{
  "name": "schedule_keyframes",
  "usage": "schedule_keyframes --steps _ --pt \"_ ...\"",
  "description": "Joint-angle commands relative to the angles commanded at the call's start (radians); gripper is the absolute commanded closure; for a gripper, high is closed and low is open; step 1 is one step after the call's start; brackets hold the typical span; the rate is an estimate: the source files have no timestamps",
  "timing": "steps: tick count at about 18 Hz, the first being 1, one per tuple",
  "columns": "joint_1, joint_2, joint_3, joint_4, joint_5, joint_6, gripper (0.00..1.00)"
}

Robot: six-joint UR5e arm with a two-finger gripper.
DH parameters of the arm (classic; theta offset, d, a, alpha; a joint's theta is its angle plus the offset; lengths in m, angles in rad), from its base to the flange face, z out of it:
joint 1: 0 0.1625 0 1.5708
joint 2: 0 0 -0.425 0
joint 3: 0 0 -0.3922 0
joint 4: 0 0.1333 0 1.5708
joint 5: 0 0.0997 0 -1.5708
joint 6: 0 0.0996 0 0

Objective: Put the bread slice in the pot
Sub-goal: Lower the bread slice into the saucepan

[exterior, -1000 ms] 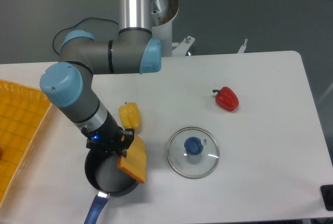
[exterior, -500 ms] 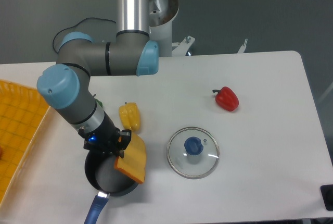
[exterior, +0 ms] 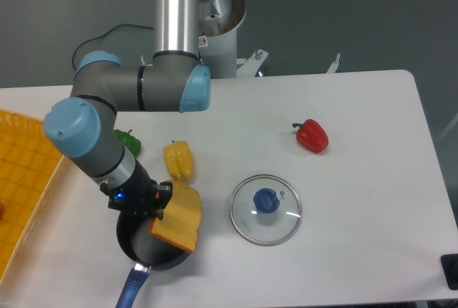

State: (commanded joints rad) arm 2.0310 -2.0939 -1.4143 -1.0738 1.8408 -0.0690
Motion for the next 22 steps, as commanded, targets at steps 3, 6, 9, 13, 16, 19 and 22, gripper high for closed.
schedule_keyframes --steps 3,6,9,13,16,19,22 --pt "-0.002 -0.006 0.000 0.029 0.000 -0.018 0.85" --pt "-0.008 -0.015 0.000 0.031 0.002 -0.026 0.85" --pt "-0.015 -0.020 -0.002 0.032 0.002 -0.031 0.85" --pt "-0.020 -0.029 -0.005 0.032 0.000 -0.029 0.81" --pt "-0.021 -0.034 -0.008 0.032 -0.002 -0.031 0.80" --pt "-0.026 -0.038 -0.008 0.032 0.000 -0.029 0.77" --pt "-0.028 -0.049 0.000 0.032 0.000 -0.031 0.73"
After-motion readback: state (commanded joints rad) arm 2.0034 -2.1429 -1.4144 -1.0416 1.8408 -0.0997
